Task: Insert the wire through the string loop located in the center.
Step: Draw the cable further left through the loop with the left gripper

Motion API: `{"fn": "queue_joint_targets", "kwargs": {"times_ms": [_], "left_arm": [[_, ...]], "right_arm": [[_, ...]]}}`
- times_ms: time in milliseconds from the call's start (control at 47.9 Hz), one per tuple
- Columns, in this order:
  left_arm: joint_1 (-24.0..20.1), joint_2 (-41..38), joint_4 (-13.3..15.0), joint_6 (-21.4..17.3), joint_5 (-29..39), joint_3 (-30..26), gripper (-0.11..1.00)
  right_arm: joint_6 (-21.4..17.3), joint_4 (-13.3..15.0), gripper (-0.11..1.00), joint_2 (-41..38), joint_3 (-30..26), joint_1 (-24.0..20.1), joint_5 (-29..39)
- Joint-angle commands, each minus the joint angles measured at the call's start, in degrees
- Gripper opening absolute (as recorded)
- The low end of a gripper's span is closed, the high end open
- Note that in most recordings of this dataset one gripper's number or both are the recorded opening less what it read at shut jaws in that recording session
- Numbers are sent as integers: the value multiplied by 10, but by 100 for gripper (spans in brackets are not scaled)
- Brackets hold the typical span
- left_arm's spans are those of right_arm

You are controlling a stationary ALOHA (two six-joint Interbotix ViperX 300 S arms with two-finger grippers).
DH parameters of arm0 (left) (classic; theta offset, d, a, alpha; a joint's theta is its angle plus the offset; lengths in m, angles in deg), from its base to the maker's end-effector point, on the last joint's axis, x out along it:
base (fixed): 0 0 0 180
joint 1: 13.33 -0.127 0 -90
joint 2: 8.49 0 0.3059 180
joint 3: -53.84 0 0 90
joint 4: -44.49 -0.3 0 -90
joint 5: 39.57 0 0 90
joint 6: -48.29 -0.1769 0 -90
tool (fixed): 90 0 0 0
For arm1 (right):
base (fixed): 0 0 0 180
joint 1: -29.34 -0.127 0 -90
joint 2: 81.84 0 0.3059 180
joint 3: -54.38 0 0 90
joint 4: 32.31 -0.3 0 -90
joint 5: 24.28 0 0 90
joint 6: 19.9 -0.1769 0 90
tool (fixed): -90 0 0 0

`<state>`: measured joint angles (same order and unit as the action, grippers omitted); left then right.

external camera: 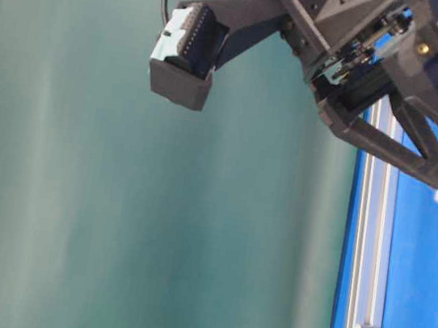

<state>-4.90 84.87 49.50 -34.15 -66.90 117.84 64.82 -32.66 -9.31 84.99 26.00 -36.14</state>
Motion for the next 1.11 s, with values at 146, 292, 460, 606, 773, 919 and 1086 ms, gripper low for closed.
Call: {"fn": "queue_joint_targets", "kwargs": {"times_ms": [146,292,460,606,773,919,1086], "left_arm": [[-4,4,-3,1,-5,-7,92],[-4,4,-2,1,-4,-8,92],[-4,4,-2,1,-4,-8,92],[-4,10,-3,1,-2,-10,92],[-4,25,-3,-4,15,-20,92],[-4,45,-3,-4,46,-29,92],[-4,75,-3,-4,71,-34,92]], "right_arm": [[1,1,94,11,-9,-2,-2],[1,1,94,11,-9,-2,-1],[1,1,94,11,-9,-2,-1],[1,1,94,16,-9,-2,2],[0,1,94,38,-8,-2,27],[0,1,94,62,-7,-2,45],[0,1,94,89,-5,-2,64]]}}
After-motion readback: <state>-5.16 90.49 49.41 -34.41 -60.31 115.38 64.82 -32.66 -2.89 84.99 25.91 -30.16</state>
